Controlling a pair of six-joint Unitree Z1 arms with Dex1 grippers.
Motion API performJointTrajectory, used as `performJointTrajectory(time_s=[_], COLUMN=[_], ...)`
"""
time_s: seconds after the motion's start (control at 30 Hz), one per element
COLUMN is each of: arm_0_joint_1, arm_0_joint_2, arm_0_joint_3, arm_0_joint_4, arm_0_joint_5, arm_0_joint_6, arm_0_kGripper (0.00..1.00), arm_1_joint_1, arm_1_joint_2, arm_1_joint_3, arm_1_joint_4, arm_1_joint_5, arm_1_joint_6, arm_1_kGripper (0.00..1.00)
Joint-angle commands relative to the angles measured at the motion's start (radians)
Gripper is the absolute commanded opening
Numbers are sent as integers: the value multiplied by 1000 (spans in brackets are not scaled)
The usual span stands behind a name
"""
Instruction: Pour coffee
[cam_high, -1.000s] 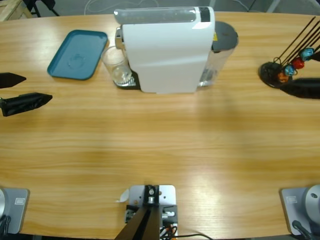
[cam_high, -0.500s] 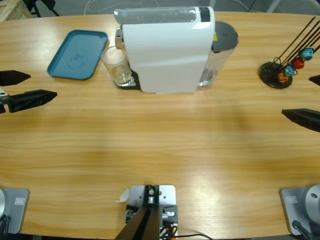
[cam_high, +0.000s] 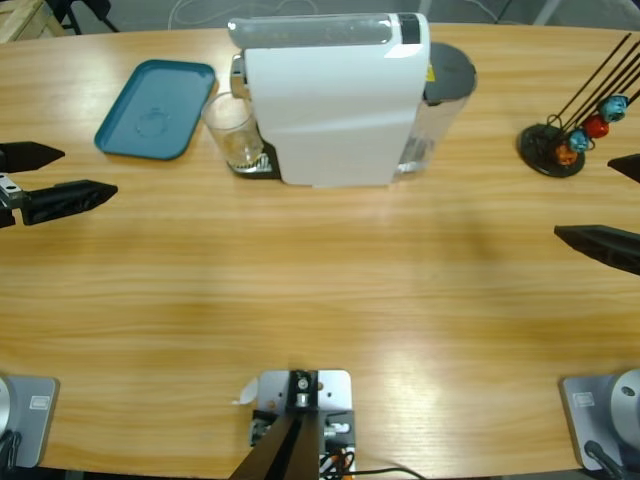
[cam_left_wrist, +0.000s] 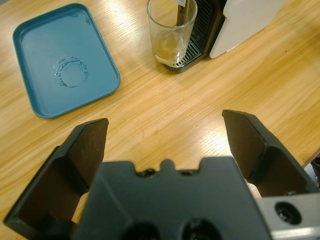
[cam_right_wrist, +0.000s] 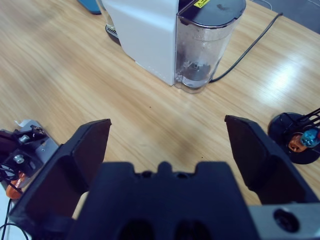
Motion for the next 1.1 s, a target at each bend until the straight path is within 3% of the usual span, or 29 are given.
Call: performJointTrajectory(time_s=[0.03,0.6,1.1], arm_0_joint_1=[-4,-4,-4], arm_0_joint_2=[22,25,-2], arm_0_joint_3=[43,46,50], arm_0_joint_4=[-17,-28,-20], arm_0_joint_5=[-12,-14,-153], arm_0_joint_6=[-4,-7,2], arm_0_kGripper=[996,996,1000], arm_1_joint_1=[10,10,10], arm_1_joint_2=[11,31,32], arm_1_joint_3=[56,95,99], arm_1_joint_4=[-33,-87,-91], arm_1_joint_5=[-16,-29,-28], arm_1_joint_6=[3,21,23], arm_1_kGripper=[1000,1000,1000])
